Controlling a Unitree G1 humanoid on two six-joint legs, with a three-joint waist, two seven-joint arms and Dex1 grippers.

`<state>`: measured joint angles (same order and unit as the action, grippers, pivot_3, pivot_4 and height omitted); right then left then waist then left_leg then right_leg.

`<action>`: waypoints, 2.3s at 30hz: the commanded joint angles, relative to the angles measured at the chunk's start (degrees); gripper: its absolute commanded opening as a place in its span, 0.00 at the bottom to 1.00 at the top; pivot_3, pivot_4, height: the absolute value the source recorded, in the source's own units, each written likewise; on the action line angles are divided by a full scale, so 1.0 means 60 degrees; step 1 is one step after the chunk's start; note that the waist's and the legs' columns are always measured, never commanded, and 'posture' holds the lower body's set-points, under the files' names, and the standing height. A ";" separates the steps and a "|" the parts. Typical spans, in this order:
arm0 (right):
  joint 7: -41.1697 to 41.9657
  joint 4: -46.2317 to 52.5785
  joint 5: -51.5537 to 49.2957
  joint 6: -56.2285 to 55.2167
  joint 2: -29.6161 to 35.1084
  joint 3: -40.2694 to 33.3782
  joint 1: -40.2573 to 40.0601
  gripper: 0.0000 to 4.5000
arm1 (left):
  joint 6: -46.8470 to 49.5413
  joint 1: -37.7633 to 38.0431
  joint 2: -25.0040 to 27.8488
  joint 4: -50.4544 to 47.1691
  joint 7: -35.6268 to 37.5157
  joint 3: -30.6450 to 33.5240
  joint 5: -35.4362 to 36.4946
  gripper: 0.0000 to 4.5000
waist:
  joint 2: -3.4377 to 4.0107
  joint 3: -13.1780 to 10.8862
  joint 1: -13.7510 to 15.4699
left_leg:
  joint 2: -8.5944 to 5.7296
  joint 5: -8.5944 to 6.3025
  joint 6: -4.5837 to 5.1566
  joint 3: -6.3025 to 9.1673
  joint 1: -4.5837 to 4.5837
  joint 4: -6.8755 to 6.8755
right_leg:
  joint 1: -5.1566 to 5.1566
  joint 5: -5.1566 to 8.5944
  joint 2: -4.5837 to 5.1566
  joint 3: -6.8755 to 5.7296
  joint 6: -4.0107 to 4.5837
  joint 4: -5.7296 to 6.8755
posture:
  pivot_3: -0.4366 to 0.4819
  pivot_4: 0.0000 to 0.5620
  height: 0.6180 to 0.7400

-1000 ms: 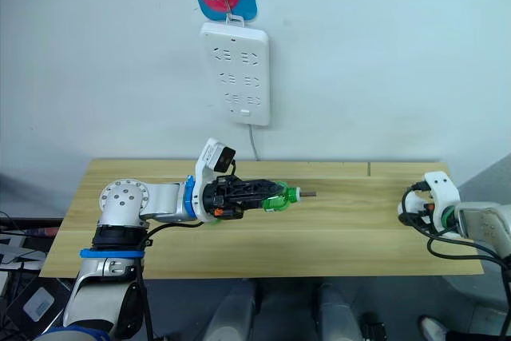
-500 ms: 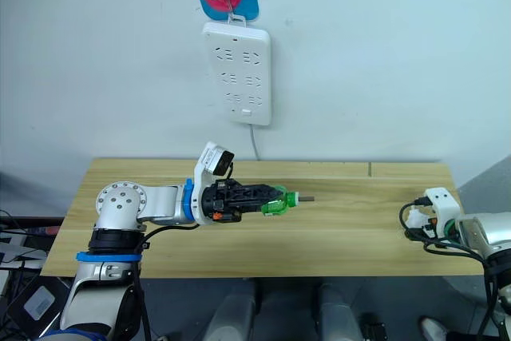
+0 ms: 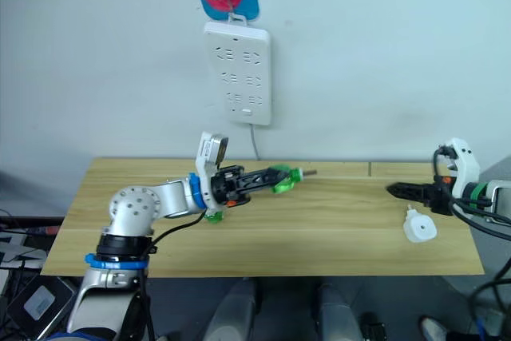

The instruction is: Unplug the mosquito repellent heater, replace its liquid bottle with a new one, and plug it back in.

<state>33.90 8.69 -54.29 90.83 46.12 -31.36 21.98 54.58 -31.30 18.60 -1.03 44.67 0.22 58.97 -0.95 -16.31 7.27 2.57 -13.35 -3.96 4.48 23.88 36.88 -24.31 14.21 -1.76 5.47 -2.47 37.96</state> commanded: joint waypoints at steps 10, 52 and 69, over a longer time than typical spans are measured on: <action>-0.8953 0.3105 -0.9785 -0.6165 -0.2529 0.1556 -0.1411 0.98 | -0.7229 0.0231 -0.1363 -0.0767 0.0751 -0.1915 -0.5322 0.50 | -0.0009 -0.0006 0.0093 | -0.0040 -0.0018 0.0033 -0.0020 0.0029 0.0011 | -0.0001 -0.0007 0.0044 0.0023 -0.0033 -0.0035 | 0.75 0.49 1.00; -0.6739 0.3569 -0.1673 -0.8882 0.0651 0.5535 -0.1876 0.19 | -0.6099 -0.0096 0.1099 -0.1057 0.2928 -0.2445 -0.5769 1.00 | -0.0001 -0.0010 -0.0198 | -0.0013 -0.0016 0.0036 0.0004 0.0019 -0.0010 | -0.0016 0.0046 0.0014 -0.0008 -0.0037 -0.0016 | 0.80 0.48 1.00; -0.5416 -0.3678 0.6877 -1.5407 -0.3599 0.6162 -0.1940 0.19 | -0.6532 -0.0445 0.0519 -0.0539 0.3116 -0.2770 -0.6418 1.00 | -0.0002 -0.0088 -0.0179 | -0.0008 -0.0017 0.0034 -0.0014 0.0033 -0.0003 | -0.0051 0.0051 0.0003 0.0015 -0.0046 0.0010 | 0.81 0.55 1.00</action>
<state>0.84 -11.64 -15.10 2.12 25.20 7.25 9.99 15.79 -33.36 21.71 -3.55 62.39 -16.55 20.01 -0.96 -16.84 6.19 2.52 -13.45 -3.76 4.39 24.07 36.87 -24.61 14.52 -1.75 5.57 -2.74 38.03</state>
